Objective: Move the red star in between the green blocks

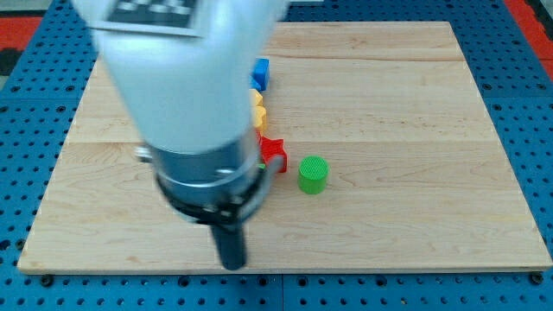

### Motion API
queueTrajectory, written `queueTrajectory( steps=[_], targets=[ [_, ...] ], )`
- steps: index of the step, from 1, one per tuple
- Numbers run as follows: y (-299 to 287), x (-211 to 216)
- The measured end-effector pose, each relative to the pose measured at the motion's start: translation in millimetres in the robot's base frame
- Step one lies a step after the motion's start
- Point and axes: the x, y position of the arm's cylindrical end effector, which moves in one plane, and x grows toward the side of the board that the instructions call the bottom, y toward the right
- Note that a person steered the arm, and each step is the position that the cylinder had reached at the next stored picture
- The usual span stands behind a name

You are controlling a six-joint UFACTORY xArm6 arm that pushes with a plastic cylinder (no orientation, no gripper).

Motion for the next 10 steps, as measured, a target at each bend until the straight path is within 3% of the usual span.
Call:
queueTrajectory(
  steps=[2,3,4,5,10],
  targets=[
    [128.0,-9.1],
    [175.5,-38.6],
    [177.8,-122.1],
    [147.1,-177.6],
    [33.4,-184.1]
  ],
)
